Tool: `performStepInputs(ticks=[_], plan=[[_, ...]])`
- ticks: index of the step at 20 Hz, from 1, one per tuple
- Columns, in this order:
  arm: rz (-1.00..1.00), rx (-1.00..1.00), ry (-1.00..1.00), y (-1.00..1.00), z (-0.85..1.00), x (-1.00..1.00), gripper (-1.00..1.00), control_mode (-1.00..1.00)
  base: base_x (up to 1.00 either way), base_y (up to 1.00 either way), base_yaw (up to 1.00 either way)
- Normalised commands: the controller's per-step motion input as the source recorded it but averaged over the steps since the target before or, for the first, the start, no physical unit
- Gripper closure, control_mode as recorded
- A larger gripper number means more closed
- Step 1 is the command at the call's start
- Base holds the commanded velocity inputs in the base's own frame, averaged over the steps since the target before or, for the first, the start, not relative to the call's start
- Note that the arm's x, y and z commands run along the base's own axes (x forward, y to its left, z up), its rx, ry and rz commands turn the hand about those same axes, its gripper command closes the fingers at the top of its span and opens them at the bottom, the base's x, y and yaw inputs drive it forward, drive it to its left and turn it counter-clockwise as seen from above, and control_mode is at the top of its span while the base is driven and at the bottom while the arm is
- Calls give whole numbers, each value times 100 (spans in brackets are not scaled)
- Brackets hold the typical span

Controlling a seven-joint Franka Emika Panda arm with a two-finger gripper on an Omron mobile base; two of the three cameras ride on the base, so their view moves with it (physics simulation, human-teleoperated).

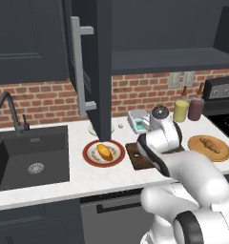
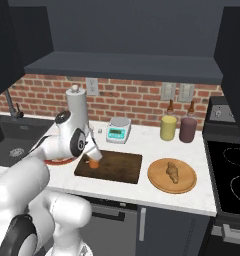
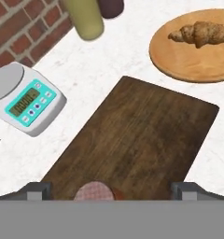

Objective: From the different types of pastries on the counter, select a croissant and place it on the cutting board. Then retrieve a jar of jam from the cabinet and place it alongside the croissant on the cutting board.

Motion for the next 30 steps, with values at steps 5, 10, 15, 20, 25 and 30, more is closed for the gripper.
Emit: performStepInputs(ticks=[5,10,15,20,25,30], plan=[[0,7,13,-52,40,32,-100,-100,0,0,0],[13,2,26,-100,1,50,-100,-100,0,0,0],[25,1,26,-100,7,45,-100,-100,0,0,0],[5,-2,17,-17,-11,15,-100,-100,0,0,0],[32,-3,7,-76,7,33,-100,-100,0,0,0],[44,0,5,-100,16,18,-100,-100,0,0,0]])
